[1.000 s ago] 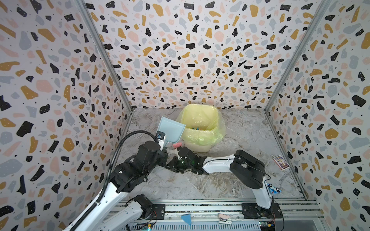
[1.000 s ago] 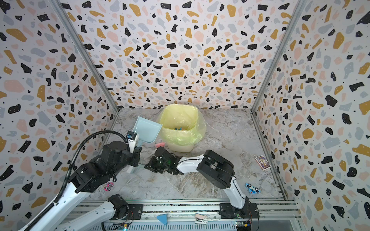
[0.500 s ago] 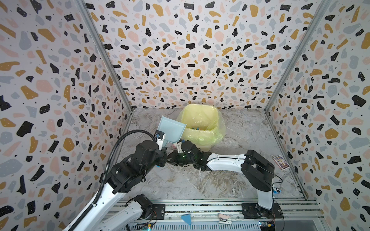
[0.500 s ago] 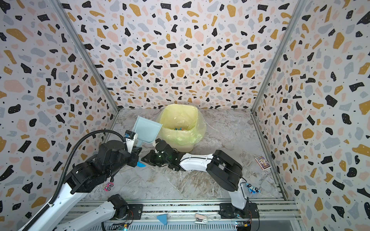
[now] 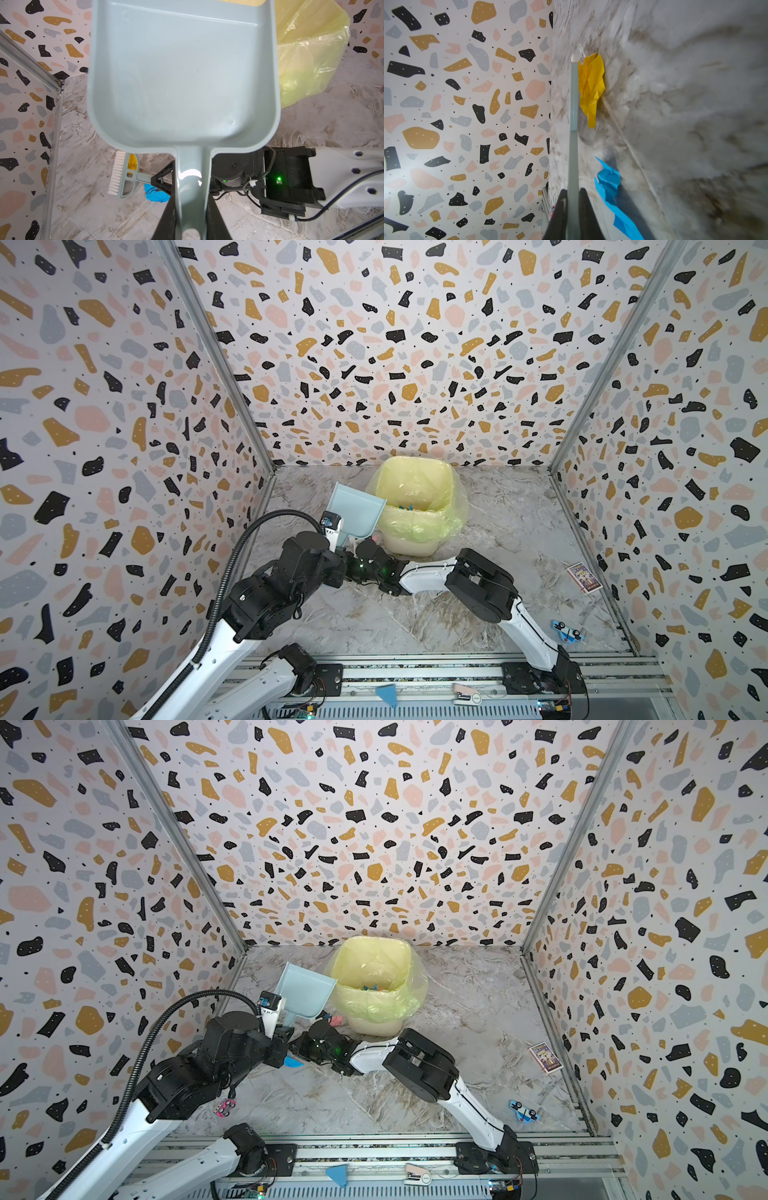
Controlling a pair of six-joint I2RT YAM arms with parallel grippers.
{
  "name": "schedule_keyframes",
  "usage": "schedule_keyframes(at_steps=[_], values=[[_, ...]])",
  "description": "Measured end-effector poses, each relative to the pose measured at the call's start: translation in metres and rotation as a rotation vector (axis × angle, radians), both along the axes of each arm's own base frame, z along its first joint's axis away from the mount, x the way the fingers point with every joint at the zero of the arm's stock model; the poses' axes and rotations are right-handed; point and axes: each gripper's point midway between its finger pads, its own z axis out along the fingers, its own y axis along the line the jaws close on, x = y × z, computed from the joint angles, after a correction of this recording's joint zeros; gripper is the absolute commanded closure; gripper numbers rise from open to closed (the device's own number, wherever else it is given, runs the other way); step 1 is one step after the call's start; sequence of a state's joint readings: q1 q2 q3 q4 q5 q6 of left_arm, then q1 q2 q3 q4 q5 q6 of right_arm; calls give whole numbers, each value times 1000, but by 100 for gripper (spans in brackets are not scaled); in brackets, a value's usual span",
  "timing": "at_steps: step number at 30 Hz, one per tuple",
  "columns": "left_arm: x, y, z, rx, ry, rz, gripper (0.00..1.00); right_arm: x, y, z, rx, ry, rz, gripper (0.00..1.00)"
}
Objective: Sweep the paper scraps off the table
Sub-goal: 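Move the brush toward the yellow and blue scraps with the right gripper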
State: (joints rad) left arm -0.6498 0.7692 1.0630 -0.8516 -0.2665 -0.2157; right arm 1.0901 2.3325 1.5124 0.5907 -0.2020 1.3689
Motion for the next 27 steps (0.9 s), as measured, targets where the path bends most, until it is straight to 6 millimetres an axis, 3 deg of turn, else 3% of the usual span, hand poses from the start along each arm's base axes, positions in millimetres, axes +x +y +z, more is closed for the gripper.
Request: schedule_keyframes(at_steps=[4,8,17,20,24,27], values=[[0,0,0,-3,3,3,96,-2,-12,-3,-21,45,-30,100],[0,-1,0,-6,4,0,95,-21,-49,-8,-69,111,-44,100],[-2,-3,-3,-13,14,-14,94,-66,-145,8,-172,183,-48,100],[-2,-3,-3,-13,15,-14,94,-72,-168,17,-198,177,-53,100],[-2,-4,-7,-10,22,-15,93,-71,-173,35,-196,132,-41,100],[-2,-4,-8,-9,27,-17,93,-66,-164,50,-188,91,-22,100]])
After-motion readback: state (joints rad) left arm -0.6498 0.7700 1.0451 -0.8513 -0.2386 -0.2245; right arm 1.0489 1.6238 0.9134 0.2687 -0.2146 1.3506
